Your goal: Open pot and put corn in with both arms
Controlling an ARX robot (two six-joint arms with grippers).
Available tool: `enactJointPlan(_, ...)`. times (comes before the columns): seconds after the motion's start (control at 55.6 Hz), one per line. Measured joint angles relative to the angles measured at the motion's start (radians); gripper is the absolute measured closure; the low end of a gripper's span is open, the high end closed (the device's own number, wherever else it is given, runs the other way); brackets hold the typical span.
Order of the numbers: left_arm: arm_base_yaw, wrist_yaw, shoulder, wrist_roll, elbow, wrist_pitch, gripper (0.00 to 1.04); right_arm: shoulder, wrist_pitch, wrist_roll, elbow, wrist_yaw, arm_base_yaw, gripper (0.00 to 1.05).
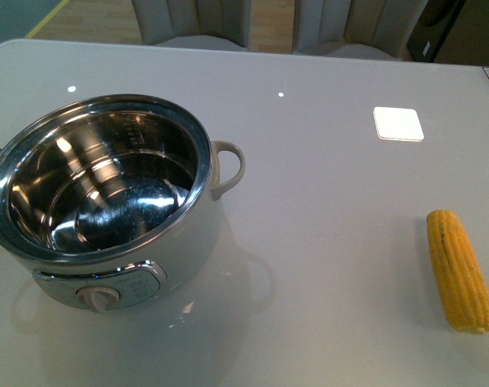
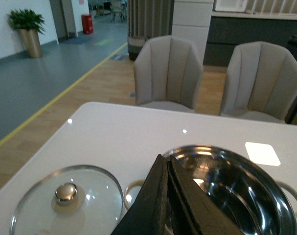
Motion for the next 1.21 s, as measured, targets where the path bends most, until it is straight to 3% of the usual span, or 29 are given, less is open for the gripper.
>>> enactJointPlan(0.162, 0.0, 0.0, -0.015, 0.0, 0.0, -0.008, 0.99, 0.0, 0.0, 0.0, 0.0, 0.0, 0.0, 0.09)
enactJointPlan(0.504, 0.0, 0.0, -0.016, 0.0, 0.0, -0.008, 0.24, 0.002, -0.003, 0.004, 0.001, 0.005, 0.001, 0.09)
enactJointPlan(0.558, 0.0, 0.0, -0.016, 0.0, 0.0, -0.008, 0.12, 0.16, -0.277, 0.134, 0.116, 0.159, 0.045, 0.09)
enactJointPlan(0.612, 0.0, 0.001, -0.017, 0.002, 0.0, -0.008, 0.05, 0.301, -0.435, 0.21, 0.187, 0.2, 0.047, 0.09)
enactJointPlan(0.647, 0.0, 0.002, -0.017, 0.003, 0.0, -0.008, 0.07, 0.396, -0.509, 0.267, 0.215, 0.209, 0.045, 0.09)
enactJointPlan(0.737, 0.0, 0.0, -0.017, 0.003, 0.0, -0.008, 0.07, 0.52, -0.49, 0.3, 0.217, 0.21, 0.033, 0.09)
enactJointPlan(1.205, 0.0, 0.0, -0.017, 0.003, 0.0, -0.008, 0.07, 1.138, -0.016, 0.257, 0.262, 0.183, 0.059, 0.09)
